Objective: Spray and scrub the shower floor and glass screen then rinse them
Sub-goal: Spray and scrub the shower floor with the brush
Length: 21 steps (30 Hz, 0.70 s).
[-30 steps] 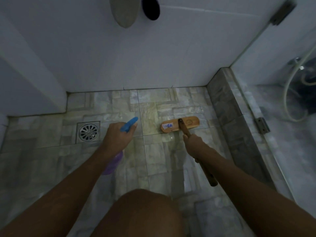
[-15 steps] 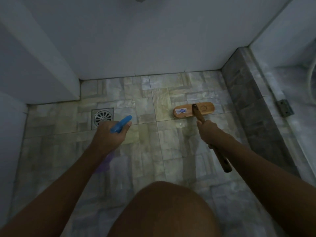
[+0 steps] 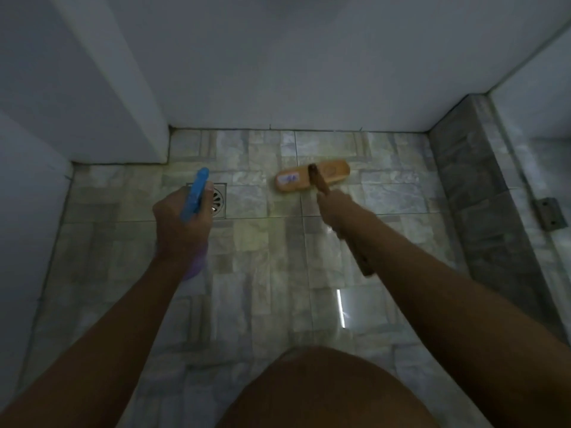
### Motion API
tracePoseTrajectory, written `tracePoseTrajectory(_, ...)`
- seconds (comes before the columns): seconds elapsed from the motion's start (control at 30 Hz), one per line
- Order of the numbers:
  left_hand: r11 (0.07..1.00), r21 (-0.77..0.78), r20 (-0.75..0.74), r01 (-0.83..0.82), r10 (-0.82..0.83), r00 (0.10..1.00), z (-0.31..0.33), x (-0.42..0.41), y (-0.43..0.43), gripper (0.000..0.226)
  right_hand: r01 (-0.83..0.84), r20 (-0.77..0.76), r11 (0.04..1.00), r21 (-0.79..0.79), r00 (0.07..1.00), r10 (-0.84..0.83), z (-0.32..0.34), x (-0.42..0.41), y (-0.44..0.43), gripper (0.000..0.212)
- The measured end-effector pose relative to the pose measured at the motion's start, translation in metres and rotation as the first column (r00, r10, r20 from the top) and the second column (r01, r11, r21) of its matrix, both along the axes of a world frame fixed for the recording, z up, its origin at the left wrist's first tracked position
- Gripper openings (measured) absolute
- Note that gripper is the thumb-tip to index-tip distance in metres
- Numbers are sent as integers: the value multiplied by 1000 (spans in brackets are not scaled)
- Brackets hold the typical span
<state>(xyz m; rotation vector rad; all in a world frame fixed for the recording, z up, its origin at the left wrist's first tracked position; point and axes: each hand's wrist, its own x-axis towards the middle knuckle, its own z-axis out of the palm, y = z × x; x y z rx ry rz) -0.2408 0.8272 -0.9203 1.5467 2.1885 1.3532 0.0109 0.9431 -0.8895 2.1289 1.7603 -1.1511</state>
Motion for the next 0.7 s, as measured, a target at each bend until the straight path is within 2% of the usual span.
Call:
tracePoseTrajectory(0.07, 1000, -16, 1, 11, -11, 1000, -3, -1, 2, 39, 54, -52, 999, 5, 997, -53, 1, -24, 14, 32)
tracePoseTrajectory(0.17, 999, -26, -12, 27, -27, 1000, -2, -2, 5, 42, -87, -157, 996, -26, 984, 82, -14, -43, -30, 33)
tracePoseTrajectory(0.27, 1000, -11, -11, 28, -28, 1000, 3, -2, 5, 39, -236, -131, 969, -80, 966, 224, -17, -13, -90, 31)
tracePoseTrajectory(0.33, 999, 21, 5, 34, -34, 999, 6, -3, 4, 38, -269, -47, 962, -49, 963, 267, -15, 19, -83, 34)
tracePoseTrajectory(0.37, 999, 32, 21, 31, -32, 999, 6, -5, 5, 39, -244, -3, 969, -40, 970, 244, -15, 36, -67, 34)
tracePoseTrajectory(0.5, 1000, 23, 64, 17, -19, 998, 2, -9, 12, 49, 92, 99, 994, 53, 990, -97, 2, 73, 18, 36)
tracePoseTrajectory(0.63, 995, 19, 18, 98, -99, 995, -2, -3, 17, 50, 138, 38, 987, 77, 989, -141, 4, 35, 68, 23)
tracePoseTrajectory(0.7, 993, -1, -16, 115, -115, 993, -2, 1, 19, 49, 59, -14, 997, 48, 998, -59, -1, -6, 61, 28)
